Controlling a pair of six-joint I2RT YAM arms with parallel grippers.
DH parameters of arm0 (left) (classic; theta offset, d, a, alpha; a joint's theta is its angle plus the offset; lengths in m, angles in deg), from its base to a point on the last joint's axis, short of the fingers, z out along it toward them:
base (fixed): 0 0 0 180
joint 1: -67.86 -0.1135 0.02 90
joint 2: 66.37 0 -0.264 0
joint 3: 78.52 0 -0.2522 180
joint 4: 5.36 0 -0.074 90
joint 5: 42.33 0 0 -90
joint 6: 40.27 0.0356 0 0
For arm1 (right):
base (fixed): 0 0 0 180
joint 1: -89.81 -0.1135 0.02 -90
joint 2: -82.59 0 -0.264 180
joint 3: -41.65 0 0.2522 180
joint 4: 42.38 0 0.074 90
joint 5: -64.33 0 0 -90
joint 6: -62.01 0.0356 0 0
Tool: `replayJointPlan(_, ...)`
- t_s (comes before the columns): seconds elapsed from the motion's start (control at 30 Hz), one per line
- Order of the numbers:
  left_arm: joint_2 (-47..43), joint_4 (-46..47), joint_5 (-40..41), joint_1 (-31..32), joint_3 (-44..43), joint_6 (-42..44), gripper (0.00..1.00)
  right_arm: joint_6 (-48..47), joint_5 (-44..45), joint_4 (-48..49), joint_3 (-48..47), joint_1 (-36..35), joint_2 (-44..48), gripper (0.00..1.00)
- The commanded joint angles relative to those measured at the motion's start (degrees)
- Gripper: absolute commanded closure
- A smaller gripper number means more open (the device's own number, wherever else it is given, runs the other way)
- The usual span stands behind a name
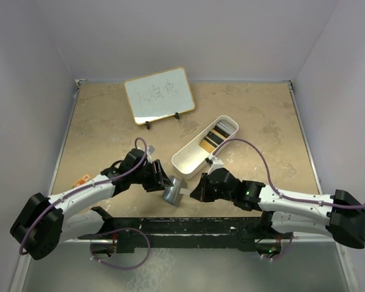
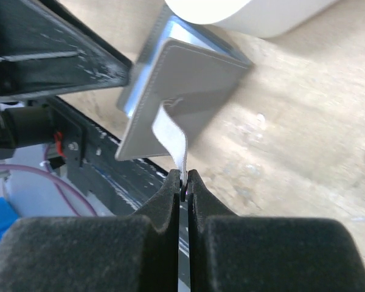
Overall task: Put the credit cards into the card holder
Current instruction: Open the card holder at the center of the board.
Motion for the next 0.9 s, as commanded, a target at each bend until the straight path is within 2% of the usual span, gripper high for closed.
replayJointPlan(0.0,0.4,4.47,-0.76,-0.03,0.78,-1.28,0.55,0.13,3.91,-7.2,1.73,-0.11,1.9,1.0)
replayJointPlan(0.57,2.71,6.49,0.15,-0.04,2.34,-0.6,0.6,0.59,7.38,-11.97,3.15,-0.01,4.4,1.0)
replayJointPlan(0.77,2.91,8.01,-0.93,-0.04,2.29,-1.07,0.71,0.21,7.8,-11.96,3.06,0.04,3.71,1.0)
replayJointPlan(0.87,3.05,9.02,-1.67,-0.04,2.27,-1.49,0.85,0.04,7.62,-11.46,3.12,0.0,2.88,1.0)
